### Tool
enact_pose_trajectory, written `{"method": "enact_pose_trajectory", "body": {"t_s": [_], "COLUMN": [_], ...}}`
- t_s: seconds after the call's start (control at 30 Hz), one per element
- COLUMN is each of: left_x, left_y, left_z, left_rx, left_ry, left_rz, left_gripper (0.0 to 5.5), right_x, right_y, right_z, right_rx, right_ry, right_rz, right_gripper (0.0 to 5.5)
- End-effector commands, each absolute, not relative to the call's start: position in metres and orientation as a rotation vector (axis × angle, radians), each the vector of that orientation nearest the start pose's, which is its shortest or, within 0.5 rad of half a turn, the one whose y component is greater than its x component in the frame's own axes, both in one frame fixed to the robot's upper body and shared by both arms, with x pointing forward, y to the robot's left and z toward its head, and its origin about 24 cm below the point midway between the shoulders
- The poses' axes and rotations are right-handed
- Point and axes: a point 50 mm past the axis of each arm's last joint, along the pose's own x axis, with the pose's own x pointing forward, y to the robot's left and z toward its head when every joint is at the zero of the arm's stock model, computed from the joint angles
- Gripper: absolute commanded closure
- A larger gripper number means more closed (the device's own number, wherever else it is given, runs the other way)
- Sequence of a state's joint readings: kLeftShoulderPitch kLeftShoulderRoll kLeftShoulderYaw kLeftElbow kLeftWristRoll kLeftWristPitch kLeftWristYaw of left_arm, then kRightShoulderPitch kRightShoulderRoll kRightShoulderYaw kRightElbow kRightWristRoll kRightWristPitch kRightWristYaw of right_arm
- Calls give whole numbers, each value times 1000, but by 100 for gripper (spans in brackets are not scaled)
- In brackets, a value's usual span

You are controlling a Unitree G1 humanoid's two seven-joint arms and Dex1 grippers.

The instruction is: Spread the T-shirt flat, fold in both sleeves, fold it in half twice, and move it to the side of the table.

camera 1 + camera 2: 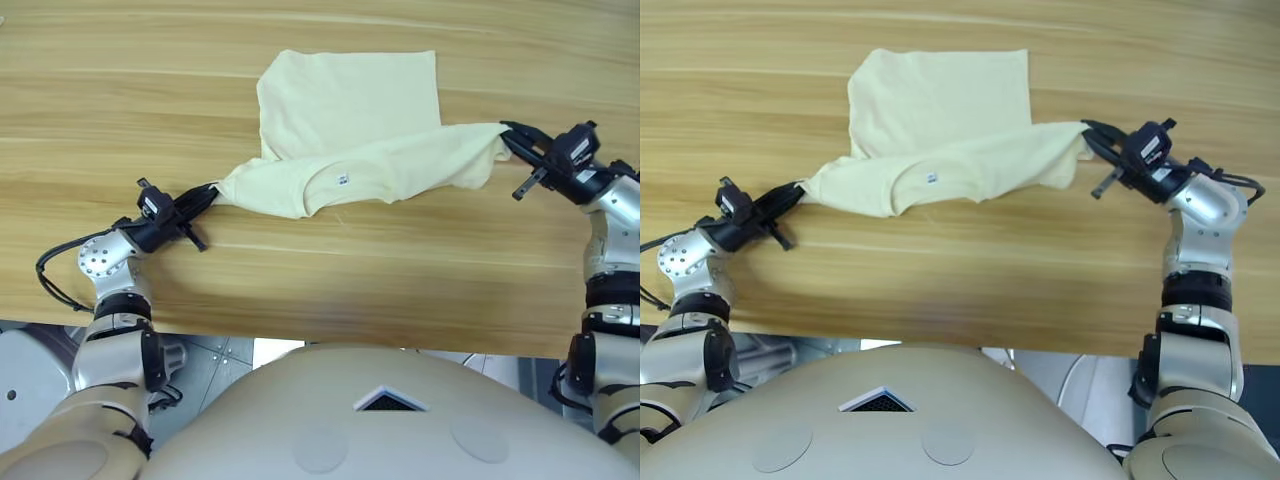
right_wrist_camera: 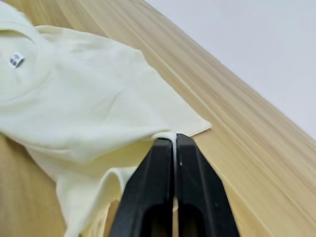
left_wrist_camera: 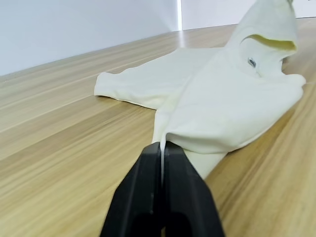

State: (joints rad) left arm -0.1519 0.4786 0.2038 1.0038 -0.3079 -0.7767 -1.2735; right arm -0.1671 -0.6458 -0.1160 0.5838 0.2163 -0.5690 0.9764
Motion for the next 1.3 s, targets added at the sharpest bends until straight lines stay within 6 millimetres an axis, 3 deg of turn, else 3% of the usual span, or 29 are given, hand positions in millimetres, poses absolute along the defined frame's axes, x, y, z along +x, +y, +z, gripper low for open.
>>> {"method": "enact_pose_trajectory", "body": {"t_s": [0.03,0.23,0.4,0.57,0.73,0.9,0.93,1.2,1.3], "left_x": [198,179,175,179,177,177,177,168,153], "left_y": [291,278,277,272,280,275,274,281,283], "left_z": [-9,-11,-10,-15,-19,-19,-17,-9,-9], "left_rx": [195,135,151,219,281,299,299,233,192], "left_ry": [98,78,135,259,376,398,397,392,386], "left_rz": [-814,-945,-1033,-1160,-1185,-1263,-1282,-1280,-1274], "left_gripper": [550,550,550,550,550,550,529,408,355], "right_x": [242,206,210,215,216,211,211,205,203], "right_y": [-299,-310,-318,-307,-295,-275,-274,-280,-289], "right_z": [68,58,64,51,45,34,35,42,44], "right_rx": [-563,-686,-737,-810,-846,-869,-882,-914,-919], "right_ry": [21,150,219,310,354,393,397,435,453], "right_rz": [706,708,686,782,888,1031,1048,1101,1068], "right_gripper": [544,544,544,544,544,544,550,407,352]}}
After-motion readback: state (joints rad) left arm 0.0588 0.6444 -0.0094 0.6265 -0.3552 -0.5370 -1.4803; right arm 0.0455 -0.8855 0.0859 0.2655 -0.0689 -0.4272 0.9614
